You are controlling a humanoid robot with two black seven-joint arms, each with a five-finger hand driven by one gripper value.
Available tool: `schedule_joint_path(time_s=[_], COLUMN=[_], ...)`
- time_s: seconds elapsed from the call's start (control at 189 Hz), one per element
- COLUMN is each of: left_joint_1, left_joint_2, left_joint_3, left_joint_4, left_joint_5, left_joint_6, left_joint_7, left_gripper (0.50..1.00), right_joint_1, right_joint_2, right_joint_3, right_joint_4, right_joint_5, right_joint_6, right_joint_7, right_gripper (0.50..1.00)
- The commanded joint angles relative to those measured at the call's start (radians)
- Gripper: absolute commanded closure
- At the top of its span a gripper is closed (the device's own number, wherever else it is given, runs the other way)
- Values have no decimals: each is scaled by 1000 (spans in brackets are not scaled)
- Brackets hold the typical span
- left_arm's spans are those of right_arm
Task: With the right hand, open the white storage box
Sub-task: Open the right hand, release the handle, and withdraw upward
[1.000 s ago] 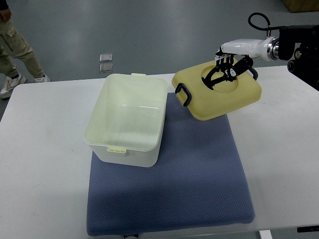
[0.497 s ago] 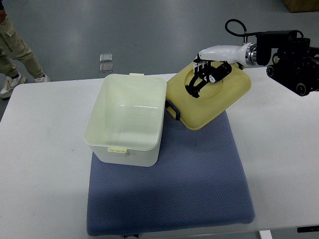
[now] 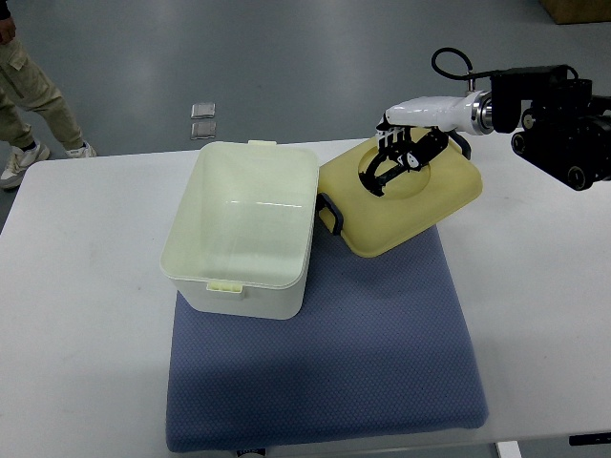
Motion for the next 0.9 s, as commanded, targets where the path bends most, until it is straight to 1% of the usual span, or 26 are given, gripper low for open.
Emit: schedule_joint_path(time_s=[0.0,0.138,0.143,0.148,0.153,0.159,0.164,0.169,0.175,0.18,0.185,0.19,0.196,0.201,0.206,0.212,0.217,0.238,0.275,0.339,0.365,0.413,0.471,0.73,0.788,0.894], left_joint_1=[0,0,0,0,0,0,0,0,0,0,0,0,0,0,0,0,0,0,0,0,0,0,0,0,0,0], left_joint_2=[0,0,0,0,0,0,0,0,0,0,0,0,0,0,0,0,0,0,0,0,0,0,0,0,0,0], left_joint_3=[0,0,0,0,0,0,0,0,0,0,0,0,0,0,0,0,0,0,0,0,0,0,0,0,-2,-2], left_joint_4=[0,-1,-1,-1,-1,-1,-1,-1,-1,-1,-1,-1,-1,-1,-1,-1,-1,-1,-1,-1,-1,-1,-1,-3,-3,-4], left_joint_5=[0,0,0,0,0,0,0,0,1,1,1,1,0,0,0,0,1,0,0,0,0,0,0,0,0,0], left_joint_6=[0,0,0,0,0,0,0,0,0,0,0,0,0,0,0,0,0,0,0,0,0,0,0,0,0,0], left_joint_7=[0,0,0,0,0,0,0,0,0,0,0,0,0,0,0,0,0,0,0,0,0,0,0,0,0,0], left_gripper=[500,500,500,500,500,500,500,500,500,500,500,500,500,500,500,500,500,500,500,500,500,500,500,500,500,500], right_joint_1=[-28,-43,-43,-43,-45,-45,-45,-45,-45,-45,-46,-46,-46,-46,-48,-48,-48,-51,-53,-54,-56,-57,-57,-48,-51,-57], right_joint_2=[1,1,1,1,1,1,1,1,1,1,1,1,1,1,1,1,1,1,1,-1,-1,-2,-5,-38,-56,-57], right_joint_3=[-1,-1,-1,-1,-1,-1,-1,-1,-1,-1,-1,-1,1,1,-1,-1,-1,-1,-1,-1,-1,1,1,27,65,134], right_joint_4=[0,0,0,0,0,0,0,0,0,0,0,0,0,0,0,0,0,0,1,1,1,1,0,-2,-2,-5], right_joint_5=[-1,-2,-2,-2,-2,-2,-2,-2,-2,-2,-2,-2,-2,-2,-2,-2,-2,-2,-2,-2,-2,-2,-2,27,73,163], right_joint_6=[0,-3,-3,-3,-3,-3,-4,-4,-4,-4,-4,-4,-4,-4,-6,-6,-6,-6,-4,-3,-3,-3,-3,-13,-10,-4], right_joint_7=[-18,-21,-21,-21,-21,-21,-21,-21,-21,-21,-21,-21,-21,-21,-21,-21,-21,-21,-21,-19,-19,-18,-16,-9,-9,-10], right_gripper=[1000,1000,971,971,928,928,890,889,857,857,826,826,802,801,783,783,769,750,742,713,709,687,679,679,679,679])
